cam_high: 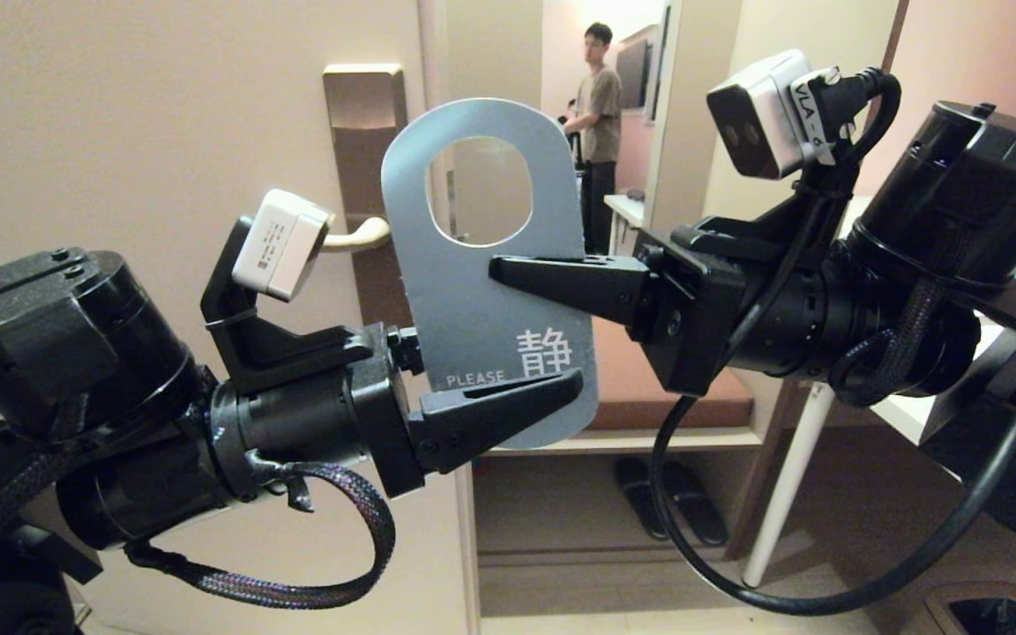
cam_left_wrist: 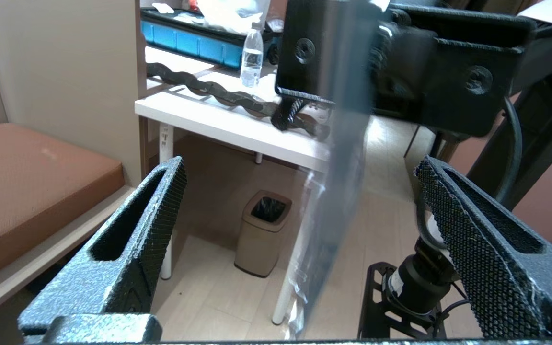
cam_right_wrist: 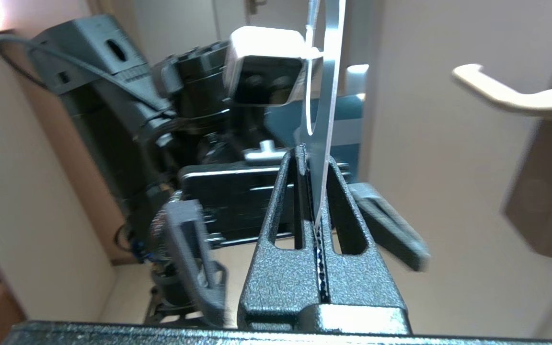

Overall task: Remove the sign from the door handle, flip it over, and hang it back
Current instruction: Hand it to the other hand

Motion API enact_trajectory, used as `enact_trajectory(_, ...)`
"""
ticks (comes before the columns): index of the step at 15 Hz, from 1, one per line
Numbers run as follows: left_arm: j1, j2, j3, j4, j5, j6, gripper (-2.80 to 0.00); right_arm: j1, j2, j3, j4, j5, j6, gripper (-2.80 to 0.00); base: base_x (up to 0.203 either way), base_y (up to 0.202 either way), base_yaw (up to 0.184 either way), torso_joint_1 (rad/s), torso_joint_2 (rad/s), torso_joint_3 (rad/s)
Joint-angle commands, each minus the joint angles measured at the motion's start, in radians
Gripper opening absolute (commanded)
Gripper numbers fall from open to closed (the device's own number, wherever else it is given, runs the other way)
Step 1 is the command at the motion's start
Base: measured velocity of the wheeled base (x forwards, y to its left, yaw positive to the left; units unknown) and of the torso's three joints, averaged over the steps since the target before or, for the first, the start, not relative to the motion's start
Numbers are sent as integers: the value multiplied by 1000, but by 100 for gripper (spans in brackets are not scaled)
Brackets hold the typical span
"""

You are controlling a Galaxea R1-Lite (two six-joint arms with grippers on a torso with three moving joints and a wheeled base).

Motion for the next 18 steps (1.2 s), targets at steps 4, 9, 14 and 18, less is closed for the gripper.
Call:
enact_trajectory(4,0,1,6,-48,-4,-19,0,25,-9,11,-21,1,63,-280,0,0,0,0,0,0)
enact_trajectory(9,-2,-14,31,-50,-4,-23,0,25,0,61,-166,-55,166,-280,0,0,0,0,0,0)
enact_trajectory(14,-35,-18,39,-50,-4,-24,0,43,-7,74,-166,-49,162,-280,0,0,0,0,0,0)
enact_trajectory(18,-52,-17,45,-48,-7,-21,0,52,-8,86,-166,-48,162,-280,0,0,0,0,0,0)
